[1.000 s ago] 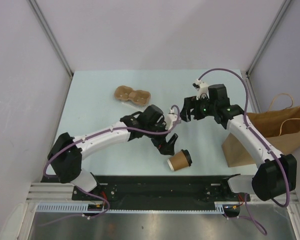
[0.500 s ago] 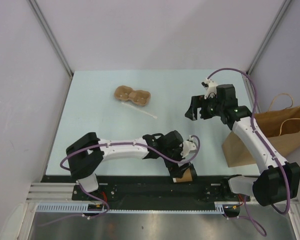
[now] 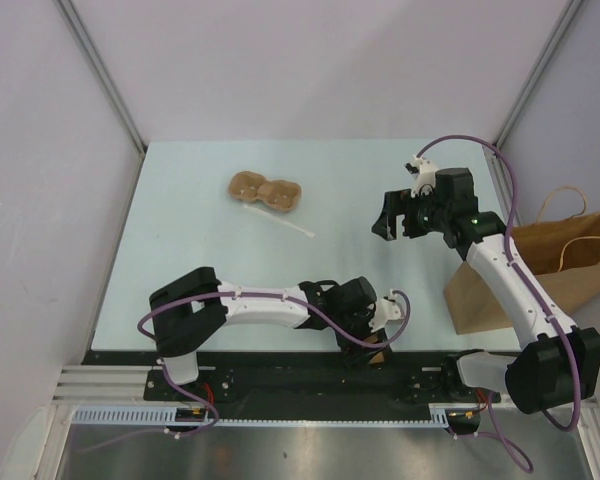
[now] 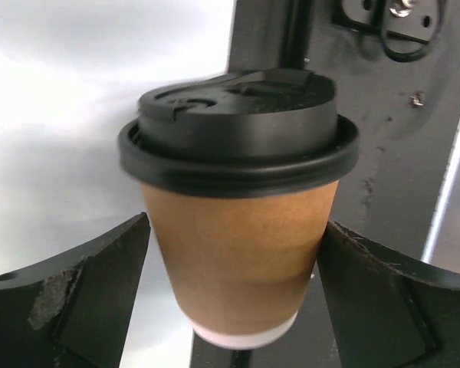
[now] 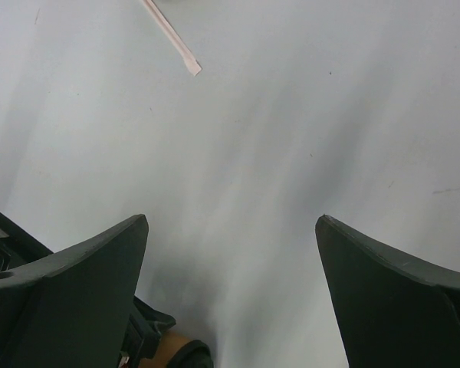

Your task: Pack the takeout coffee

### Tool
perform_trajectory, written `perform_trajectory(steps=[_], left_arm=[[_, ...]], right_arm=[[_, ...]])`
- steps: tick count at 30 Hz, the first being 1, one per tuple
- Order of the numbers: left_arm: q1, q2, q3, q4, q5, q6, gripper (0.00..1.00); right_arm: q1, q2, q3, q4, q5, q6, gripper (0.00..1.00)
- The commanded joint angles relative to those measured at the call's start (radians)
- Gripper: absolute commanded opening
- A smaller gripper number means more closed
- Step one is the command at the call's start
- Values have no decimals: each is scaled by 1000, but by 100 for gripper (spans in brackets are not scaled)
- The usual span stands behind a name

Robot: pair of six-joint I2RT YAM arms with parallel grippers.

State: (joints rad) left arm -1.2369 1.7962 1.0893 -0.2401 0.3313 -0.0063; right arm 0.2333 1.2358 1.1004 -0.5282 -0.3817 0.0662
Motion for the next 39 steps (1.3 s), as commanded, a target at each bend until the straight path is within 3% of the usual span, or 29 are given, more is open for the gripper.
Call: perform_trajectory(steps=[1,6,11,16,18,24,30,34,39], left_arm=[[-18,2,21,44,-57,43,89],[-21,-27,20,18,-101,46,77],[100,-258,-110,61,-69,17,59],[223,-484,-207,155,-57,28,64],[264,-624,-284,237,-129,67,62],[286,-880,-483,426,-255,369,62],[286,-907,-523,487,-305,433,61],[286,-890,-516,515,-313,434,61],[287,-882,-511,530,-295,421,61]], right_arm=[[-3,-25,46,5,3,-20,97],[-3,-29,46,4,-16,-28,97],[-2,-24,52,20,-57,-20,98],[-2,-1,105,20,-192,1,100],[-2,5,134,23,-304,26,100],[24,-13,167,57,-493,216,100],[179,-39,196,-24,-456,181,100],[311,-48,208,-64,-351,115,100],[360,-35,214,-81,-221,50,100]])
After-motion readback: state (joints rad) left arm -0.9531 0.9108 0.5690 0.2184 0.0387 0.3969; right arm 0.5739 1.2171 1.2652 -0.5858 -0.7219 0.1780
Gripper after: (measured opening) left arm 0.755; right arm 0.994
